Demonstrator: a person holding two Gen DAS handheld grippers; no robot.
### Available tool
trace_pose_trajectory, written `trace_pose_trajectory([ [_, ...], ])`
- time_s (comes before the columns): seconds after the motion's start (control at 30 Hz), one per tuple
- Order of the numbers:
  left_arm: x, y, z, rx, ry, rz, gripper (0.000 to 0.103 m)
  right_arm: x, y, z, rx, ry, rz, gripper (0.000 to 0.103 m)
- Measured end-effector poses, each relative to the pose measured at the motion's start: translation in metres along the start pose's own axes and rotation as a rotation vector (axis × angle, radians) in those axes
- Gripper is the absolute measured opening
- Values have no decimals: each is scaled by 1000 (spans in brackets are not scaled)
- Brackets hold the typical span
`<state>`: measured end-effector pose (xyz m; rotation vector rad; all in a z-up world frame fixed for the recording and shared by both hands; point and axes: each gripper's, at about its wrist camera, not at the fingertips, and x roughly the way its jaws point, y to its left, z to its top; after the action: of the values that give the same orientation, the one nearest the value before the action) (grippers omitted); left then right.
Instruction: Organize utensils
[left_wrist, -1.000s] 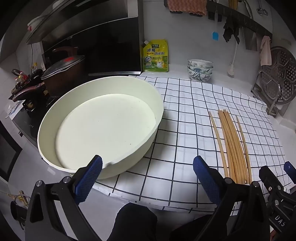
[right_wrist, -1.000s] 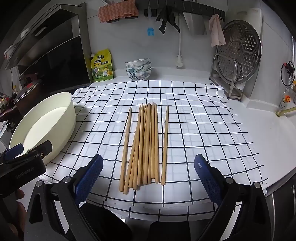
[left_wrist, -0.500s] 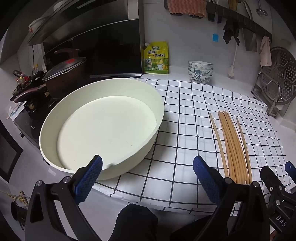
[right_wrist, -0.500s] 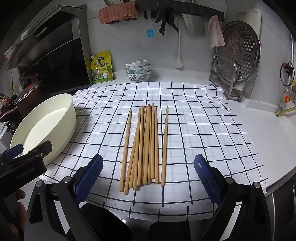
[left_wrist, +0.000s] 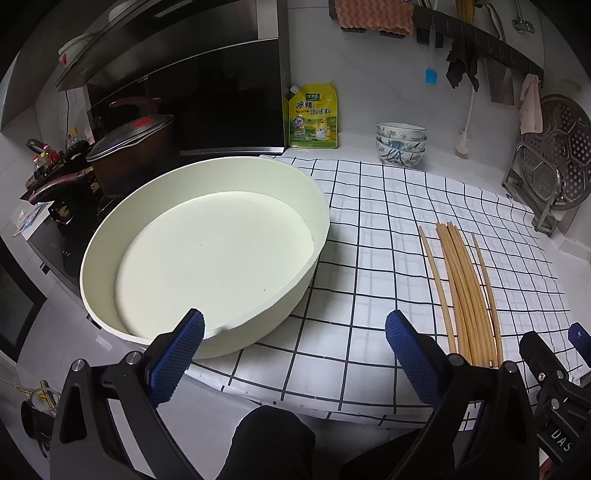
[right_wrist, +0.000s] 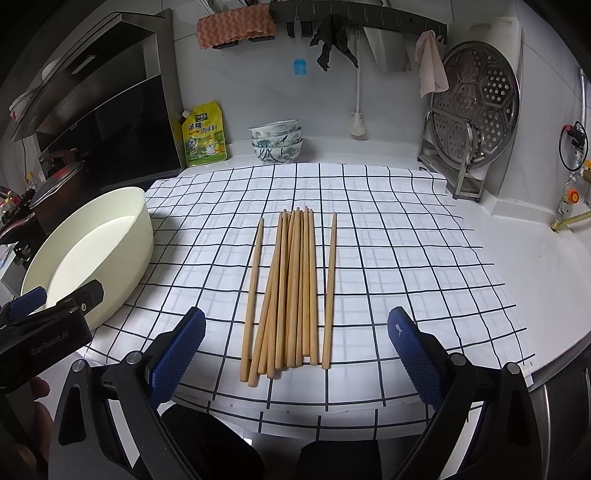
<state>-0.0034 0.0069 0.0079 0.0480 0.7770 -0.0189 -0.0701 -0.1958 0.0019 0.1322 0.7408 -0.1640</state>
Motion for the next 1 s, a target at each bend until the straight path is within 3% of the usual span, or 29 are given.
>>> trace_pose_trajectory([
  [1.0, 3, -3, -3, 12, 9, -3, 97, 2, -1, -3, 3, -2, 5, 94],
])
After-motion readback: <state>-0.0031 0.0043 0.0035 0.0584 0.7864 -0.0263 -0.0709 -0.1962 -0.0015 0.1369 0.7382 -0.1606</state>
